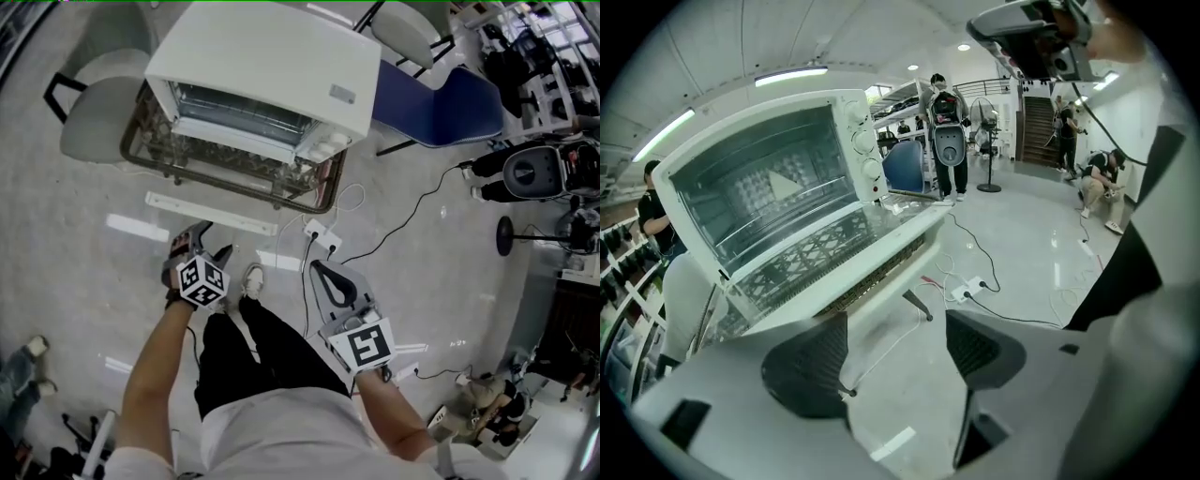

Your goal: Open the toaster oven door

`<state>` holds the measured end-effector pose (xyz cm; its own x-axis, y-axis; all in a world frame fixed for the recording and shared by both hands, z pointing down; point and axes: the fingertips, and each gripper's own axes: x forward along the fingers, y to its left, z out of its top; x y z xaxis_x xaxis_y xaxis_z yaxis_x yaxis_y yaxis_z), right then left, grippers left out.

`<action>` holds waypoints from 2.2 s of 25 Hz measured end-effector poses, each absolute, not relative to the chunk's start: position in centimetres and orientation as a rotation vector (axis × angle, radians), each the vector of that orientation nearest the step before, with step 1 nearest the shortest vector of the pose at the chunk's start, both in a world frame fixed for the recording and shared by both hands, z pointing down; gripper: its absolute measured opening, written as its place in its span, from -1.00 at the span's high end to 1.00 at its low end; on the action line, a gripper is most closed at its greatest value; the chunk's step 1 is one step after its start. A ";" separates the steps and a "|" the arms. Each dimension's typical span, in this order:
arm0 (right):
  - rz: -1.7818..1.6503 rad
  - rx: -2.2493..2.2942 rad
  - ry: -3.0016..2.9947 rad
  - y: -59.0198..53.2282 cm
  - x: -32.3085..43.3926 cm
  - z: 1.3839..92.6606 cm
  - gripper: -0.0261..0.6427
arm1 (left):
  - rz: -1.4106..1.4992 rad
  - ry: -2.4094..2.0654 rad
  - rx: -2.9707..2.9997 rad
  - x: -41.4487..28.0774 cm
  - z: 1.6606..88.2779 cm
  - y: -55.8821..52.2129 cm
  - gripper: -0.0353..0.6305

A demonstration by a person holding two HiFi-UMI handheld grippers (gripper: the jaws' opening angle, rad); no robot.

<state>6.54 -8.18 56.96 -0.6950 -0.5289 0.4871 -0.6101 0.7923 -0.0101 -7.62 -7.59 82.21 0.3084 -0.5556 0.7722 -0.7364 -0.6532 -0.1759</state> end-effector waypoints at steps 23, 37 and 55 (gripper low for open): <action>0.241 0.873 -2.438 -7.7 8.2 59.6 0.85 | 1.219 -1.182 2.252 -8.2 88.7 -8.0 -0.09; 0.241 0.893 -2.452 -8.3 8.2 59.3 0.85 | 1.079 -1.286 2.096 -10.1 88.8 -6.2 -0.18; 0.119 0.982 -2.578 -10.3 5.3 50.9 0.85 | 0.576 -1.680 2.151 -15.2 69.0 -10.5 -0.18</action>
